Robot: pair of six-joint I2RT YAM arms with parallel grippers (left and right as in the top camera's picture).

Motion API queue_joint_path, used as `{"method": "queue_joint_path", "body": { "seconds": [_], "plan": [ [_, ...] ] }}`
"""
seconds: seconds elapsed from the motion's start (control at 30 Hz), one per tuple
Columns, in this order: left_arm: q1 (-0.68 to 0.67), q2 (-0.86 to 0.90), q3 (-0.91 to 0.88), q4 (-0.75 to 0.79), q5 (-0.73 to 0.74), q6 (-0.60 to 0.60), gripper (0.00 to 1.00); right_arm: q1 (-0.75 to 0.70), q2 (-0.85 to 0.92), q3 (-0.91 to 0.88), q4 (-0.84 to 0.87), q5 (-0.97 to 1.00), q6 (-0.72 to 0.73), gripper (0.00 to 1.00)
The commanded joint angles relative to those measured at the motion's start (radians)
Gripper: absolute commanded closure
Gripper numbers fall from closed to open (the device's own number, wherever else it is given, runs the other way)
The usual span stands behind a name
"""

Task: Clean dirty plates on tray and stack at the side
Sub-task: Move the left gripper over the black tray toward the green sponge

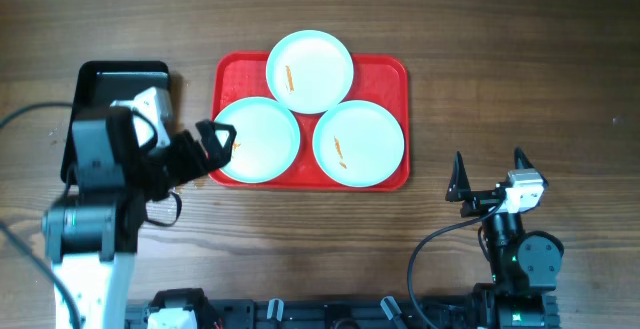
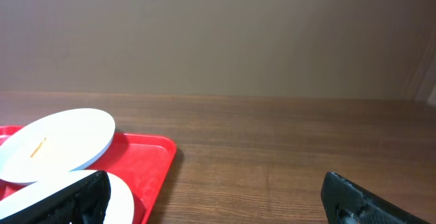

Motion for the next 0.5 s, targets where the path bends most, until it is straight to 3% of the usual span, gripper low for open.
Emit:
{"method": "queue_joint_path", "body": {
  "seconds": [0.0,0.03,0.07,0.17,0.27,0.47],
  "plan": [
    [-0.003,0.099,0.029,-0.008,0.062,0.023,0.0,-0.001,-0.006,-0.001,0.002,0.01,-0.018,0.0],
    [-0.003,0.118,0.029,-0.008,0.045,0.019,0.0,-0.001,-0.006,-0.001,0.002,0.01,-0.018,0.0],
    [-0.003,0.146,0.042,-0.037,-0.127,-0.109,0.0,-0.001,-0.006,-0.001,0.002,0.01,-0.018,0.0],
    [0.006,0.233,0.15,-0.126,-0.471,-0.189,0.0,-0.001,-0.006,-0.001,0.002,0.01,-0.018,0.0],
    [0.09,0.359,0.267,-0.125,-0.523,-0.187,0.0,-0.001,-0.006,-0.001,0.002,0.01,-0.018,0.0],
    [0.258,0.597,0.28,0.0,-0.586,-0.188,0.0,-0.001,-0.006,-0.001,0.002,0.01,-0.018,0.0]
  ]
}}
